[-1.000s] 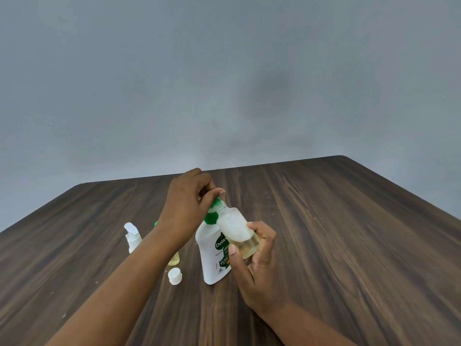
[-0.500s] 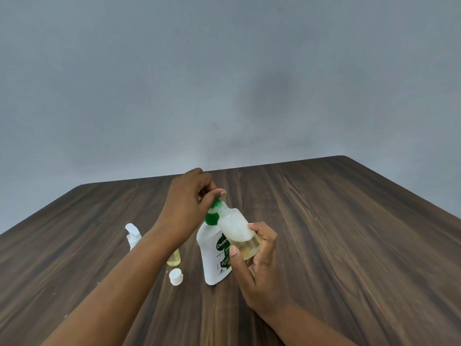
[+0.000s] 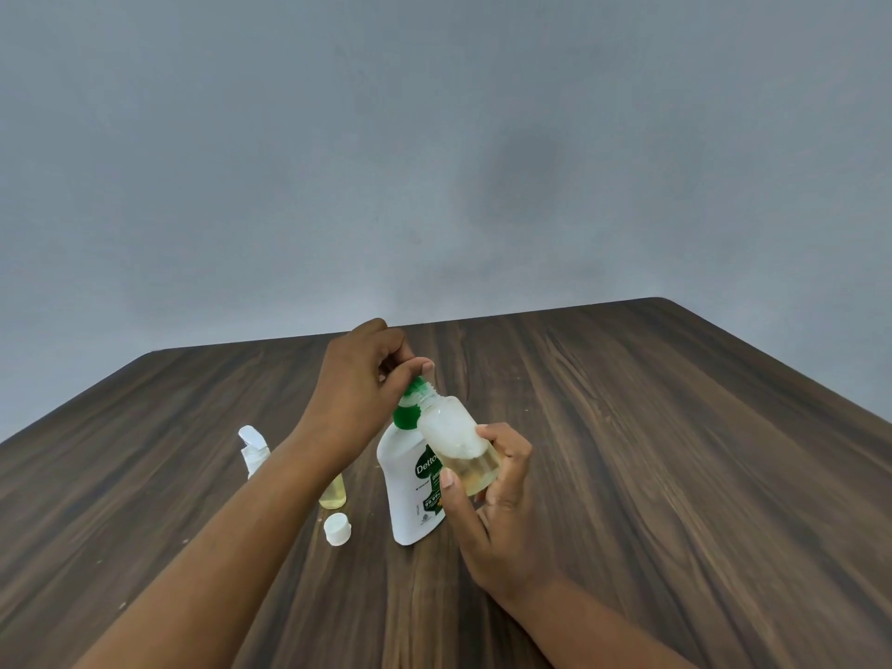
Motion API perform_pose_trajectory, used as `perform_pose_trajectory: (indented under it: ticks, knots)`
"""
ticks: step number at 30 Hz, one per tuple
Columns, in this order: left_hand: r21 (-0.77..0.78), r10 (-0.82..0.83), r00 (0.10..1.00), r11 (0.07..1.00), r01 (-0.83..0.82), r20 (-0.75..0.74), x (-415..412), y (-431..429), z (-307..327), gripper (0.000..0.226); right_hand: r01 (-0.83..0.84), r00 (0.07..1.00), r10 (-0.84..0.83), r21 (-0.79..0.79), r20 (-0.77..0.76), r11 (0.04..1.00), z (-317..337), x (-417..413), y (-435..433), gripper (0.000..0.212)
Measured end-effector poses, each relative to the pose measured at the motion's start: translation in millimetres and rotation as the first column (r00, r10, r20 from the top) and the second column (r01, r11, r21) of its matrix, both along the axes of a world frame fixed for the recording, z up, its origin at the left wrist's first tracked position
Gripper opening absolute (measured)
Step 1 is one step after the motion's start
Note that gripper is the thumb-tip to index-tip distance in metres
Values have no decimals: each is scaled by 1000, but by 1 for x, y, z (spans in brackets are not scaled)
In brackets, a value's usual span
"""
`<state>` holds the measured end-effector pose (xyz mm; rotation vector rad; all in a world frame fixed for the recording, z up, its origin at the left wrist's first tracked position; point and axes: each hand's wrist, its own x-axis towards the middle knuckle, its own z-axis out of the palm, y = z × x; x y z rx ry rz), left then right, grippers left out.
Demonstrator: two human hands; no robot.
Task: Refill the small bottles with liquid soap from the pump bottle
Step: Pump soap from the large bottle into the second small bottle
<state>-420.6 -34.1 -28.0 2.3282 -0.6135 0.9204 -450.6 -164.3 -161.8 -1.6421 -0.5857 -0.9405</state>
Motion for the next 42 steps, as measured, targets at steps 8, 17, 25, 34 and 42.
perform_pose_trajectory:
  ticks: [8, 17, 25, 34, 42]
  knots:
    - [10, -22, 1000, 1000, 22, -4, 4, 0, 7, 28, 4, 1000, -4, -5, 11, 1000, 1, 1, 1, 39]
    - [24, -36, 999, 999, 36, -2, 0, 2, 6, 31, -13, 1000, 13, -3, 18, 1000, 1, -1, 2, 44]
    - [30, -17, 1000, 999, 18, -25, 2, 3, 1, 28, -23, 1000, 23, -1, 16, 1000, 0, 0, 2, 45]
    - [103, -46, 996, 993, 54, -77, 0, 1, 18, 25, -24, 1000, 23, 9, 19, 1000, -2, 2, 2, 38]
    - [67, -7, 1000, 998, 8, -10, 2, 1, 4, 27, -40, 999, 40, 6, -3, 999, -3, 2, 1, 40]
